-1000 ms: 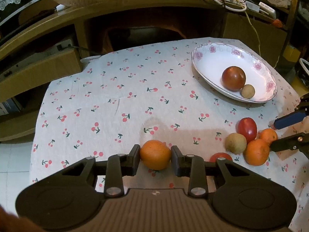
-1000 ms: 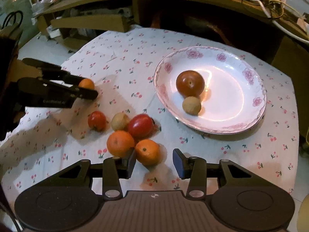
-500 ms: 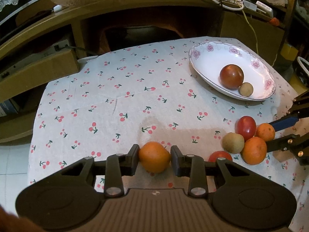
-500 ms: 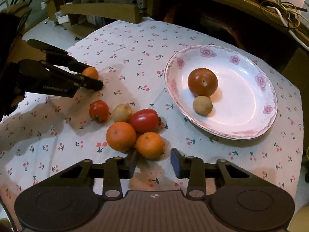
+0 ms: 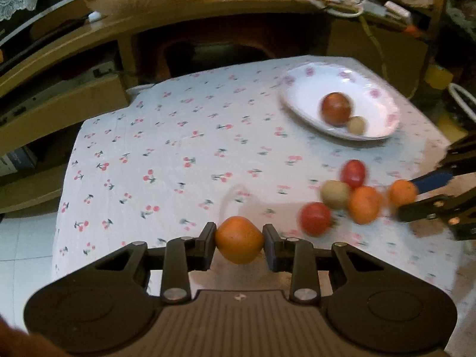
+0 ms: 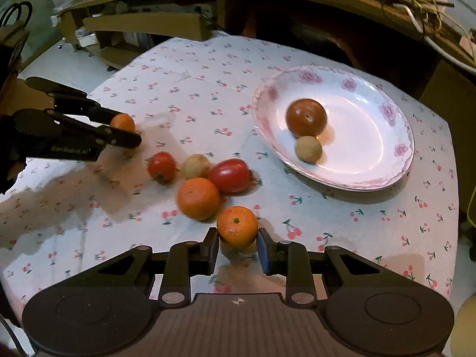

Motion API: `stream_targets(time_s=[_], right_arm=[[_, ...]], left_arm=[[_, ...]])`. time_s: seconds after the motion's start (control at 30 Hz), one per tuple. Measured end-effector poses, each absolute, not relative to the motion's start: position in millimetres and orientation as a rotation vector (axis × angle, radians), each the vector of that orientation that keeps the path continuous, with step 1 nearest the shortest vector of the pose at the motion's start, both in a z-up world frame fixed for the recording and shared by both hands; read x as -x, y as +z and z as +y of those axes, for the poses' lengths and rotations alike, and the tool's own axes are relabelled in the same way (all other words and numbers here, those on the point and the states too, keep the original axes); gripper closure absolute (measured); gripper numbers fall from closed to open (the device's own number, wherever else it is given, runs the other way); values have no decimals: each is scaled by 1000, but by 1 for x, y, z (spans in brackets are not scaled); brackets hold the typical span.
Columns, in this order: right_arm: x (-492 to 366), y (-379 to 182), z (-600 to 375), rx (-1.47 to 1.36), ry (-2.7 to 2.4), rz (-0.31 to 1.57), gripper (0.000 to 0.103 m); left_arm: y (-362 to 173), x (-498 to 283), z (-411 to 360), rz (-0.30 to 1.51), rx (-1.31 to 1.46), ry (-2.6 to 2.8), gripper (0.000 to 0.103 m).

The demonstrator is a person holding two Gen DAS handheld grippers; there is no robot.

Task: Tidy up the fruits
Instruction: 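Grasp a tangerine with the right gripper and lift it while the left gripper holds its orange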

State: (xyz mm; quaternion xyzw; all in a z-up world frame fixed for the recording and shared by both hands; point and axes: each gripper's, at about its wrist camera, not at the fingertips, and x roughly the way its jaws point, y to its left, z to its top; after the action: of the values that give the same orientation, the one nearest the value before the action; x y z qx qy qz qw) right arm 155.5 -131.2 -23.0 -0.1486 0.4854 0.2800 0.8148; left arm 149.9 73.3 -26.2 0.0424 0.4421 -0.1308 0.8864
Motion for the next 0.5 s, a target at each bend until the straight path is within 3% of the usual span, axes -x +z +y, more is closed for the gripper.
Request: stream_targets(time_s=[0.5], right_arm=[[-119,-32,-136,383,586,1021,74]], left_arm=[[-36,-114,2,966,-217,-414,64]])
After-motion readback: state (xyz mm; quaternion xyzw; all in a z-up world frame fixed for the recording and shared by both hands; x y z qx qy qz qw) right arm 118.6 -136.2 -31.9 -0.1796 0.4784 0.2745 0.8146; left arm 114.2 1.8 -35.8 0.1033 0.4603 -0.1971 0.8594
